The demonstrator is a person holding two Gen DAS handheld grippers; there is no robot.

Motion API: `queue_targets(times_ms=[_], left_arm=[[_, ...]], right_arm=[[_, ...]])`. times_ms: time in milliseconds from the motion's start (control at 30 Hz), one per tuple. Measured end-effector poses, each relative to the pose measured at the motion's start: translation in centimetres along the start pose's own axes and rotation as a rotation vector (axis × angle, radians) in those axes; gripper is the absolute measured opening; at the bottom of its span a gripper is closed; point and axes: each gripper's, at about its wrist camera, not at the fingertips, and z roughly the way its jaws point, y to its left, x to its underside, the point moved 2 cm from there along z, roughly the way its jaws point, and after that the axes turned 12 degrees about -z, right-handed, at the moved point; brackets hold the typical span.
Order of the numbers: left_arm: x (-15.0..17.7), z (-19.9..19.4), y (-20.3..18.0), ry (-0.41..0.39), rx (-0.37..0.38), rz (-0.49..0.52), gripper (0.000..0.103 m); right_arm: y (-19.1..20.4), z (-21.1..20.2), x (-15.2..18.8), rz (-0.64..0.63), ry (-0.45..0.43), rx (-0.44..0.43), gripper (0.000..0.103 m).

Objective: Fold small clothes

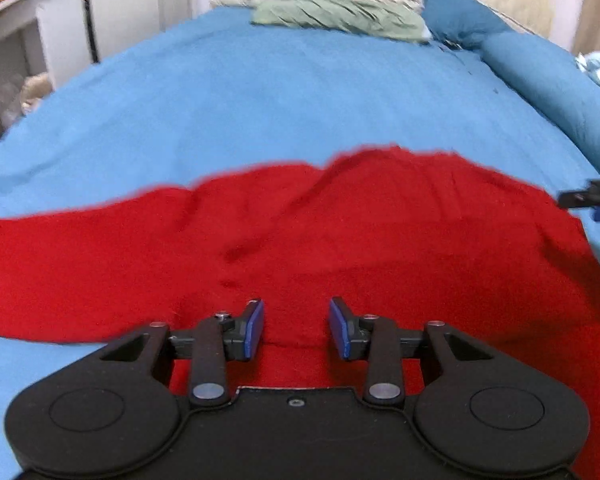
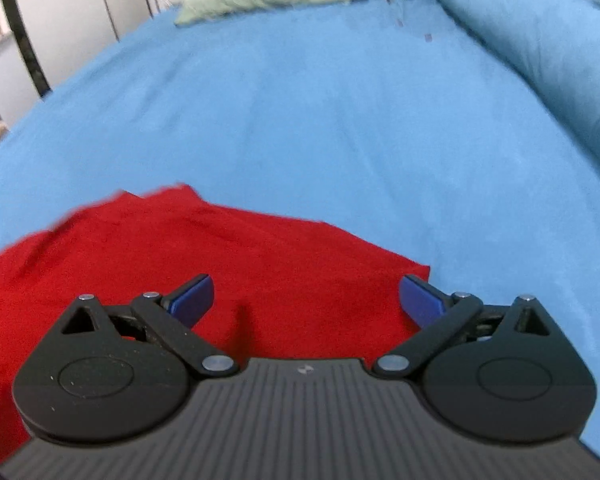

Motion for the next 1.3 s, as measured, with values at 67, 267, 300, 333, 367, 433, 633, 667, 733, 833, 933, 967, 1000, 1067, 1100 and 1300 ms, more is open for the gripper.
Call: queue_targets(times_ms=[67, 267, 300, 333, 367, 433, 633, 667, 733, 833, 933, 967, 1000, 1067, 1100, 1300], left_arm=[[-1.6, -2.2, 0.7, -0.041, -0.023, -0.016, 0.057], [-6.4, -8.1, 6.3, -0.133, -0.071, -0.155, 0.1], [-6.9, -8.7, 7.6, -0.149, -0.083, -0.183, 0.103], [-7.5, -9.2, 9.4, -0.172, -0.092, -0.21, 0.103], [-7.9, -9.4, 10.9, -0.177, -0.099, -0.224, 0.103], [-8.5, -9.3, 14.2, -0.163, -0.143, -0.253, 0.103], [-8.1, -7.9, 26.1, -0.154, -0.243, -0.44, 0.103], [-7.8, -7.3, 27.9, -0.15, -0.259, -0.468, 0.103], [-7.2, -6.3, 31.7, -0.144, -0.28, -0.511, 0.101], [-6.6, -4.3, 35.2, -0.117, -0.28, -0.564, 0.087], [-5.8, -2.6, 37.6, -0.077, -0.264, -0.614, 0.067], [-5.6, -2.0, 38.2, -0.07, -0.265, -0.631, 0.062], [-5.3, -1.9, 38.6, -0.073, -0.267, -0.642, 0.062], [-4.9, -2.0, 38.4, -0.11, -0.264, -0.639, 0.061], [-5.0, -2.0, 38.0, -0.116, -0.273, -0.623, 0.061], [-5.1, -1.7, 37.8, -0.15, -0.338, -0.6, 0.013]], right_arm=[[1.2, -3.1, -0.5, 0.001, -0.016, -0.008, 0.103], [9.0, -10.6, -3.1, -0.068, -0.009, -0.05, 0.103], [10.5, -11.5, -3.2, -0.08, -0.009, -0.066, 0.103], [12.2, -12.2, -3.2, -0.093, -0.007, -0.075, 0.103], [13.6, -12.8, -3.1, -0.098, -0.001, -0.077, 0.103], [16.5, -12.8, -3.5, -0.082, 0.02, -0.087, 0.103], [25.4, -11.2, -2.9, -0.071, 0.0, -0.107, 0.103], [26.5, -11.1, -2.4, -0.069, 0.0, -0.11, 0.103], [28.6, -9.8, -1.8, -0.045, 0.015, -0.132, 0.103], [30.7, -8.3, -0.8, -0.019, 0.036, -0.152, 0.103], [32.6, -7.5, -0.1, -0.025, 0.05, -0.15, 0.103], [33.1, -7.3, 0.1, -0.031, 0.055, -0.148, 0.103], [33.4, -7.1, 0.3, -0.035, 0.058, -0.147, 0.103], [33.9, -6.9, 0.5, -0.042, 0.062, -0.147, 0.103], [34.1, -6.9, 0.6, -0.047, 0.061, -0.144, 0.103], [33.8, -6.4, 1.2, -0.048, 0.057, -0.143, 0.103]])
